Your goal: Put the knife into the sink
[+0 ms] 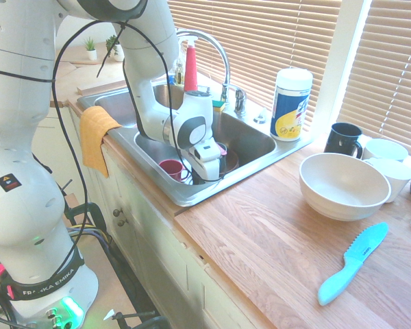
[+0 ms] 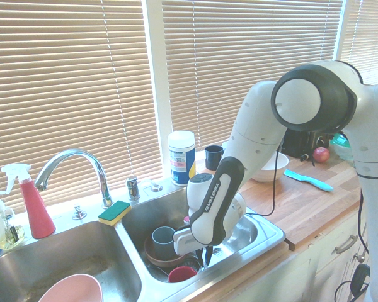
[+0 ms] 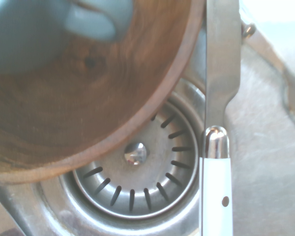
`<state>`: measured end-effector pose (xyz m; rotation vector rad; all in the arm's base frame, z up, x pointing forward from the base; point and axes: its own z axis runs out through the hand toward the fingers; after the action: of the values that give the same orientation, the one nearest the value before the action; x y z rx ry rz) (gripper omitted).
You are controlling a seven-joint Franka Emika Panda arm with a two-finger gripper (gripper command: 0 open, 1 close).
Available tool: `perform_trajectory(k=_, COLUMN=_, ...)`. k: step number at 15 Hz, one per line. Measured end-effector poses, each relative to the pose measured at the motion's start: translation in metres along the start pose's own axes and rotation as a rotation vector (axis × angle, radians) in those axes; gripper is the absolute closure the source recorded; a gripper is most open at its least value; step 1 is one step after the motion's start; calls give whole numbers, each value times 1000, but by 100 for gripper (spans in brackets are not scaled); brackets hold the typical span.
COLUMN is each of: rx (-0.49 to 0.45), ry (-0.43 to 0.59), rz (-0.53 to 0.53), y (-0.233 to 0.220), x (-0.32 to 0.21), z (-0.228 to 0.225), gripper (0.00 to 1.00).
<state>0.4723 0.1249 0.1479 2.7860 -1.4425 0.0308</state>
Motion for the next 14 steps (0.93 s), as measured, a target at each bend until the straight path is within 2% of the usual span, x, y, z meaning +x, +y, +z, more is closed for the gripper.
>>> perform_trajectory(k=3, rx=2, ry=0, rz=9, y=-2, x=1, z=1, gripper=100)
perform_trajectory(k=4, rx=0, ry=-3, rz=13, y=-1, x=1, z=3, gripper=0)
perform_trajectory(k=14, rx=5, ry=-7, rz=26, y=-6, x=13, z=1, gripper=0)
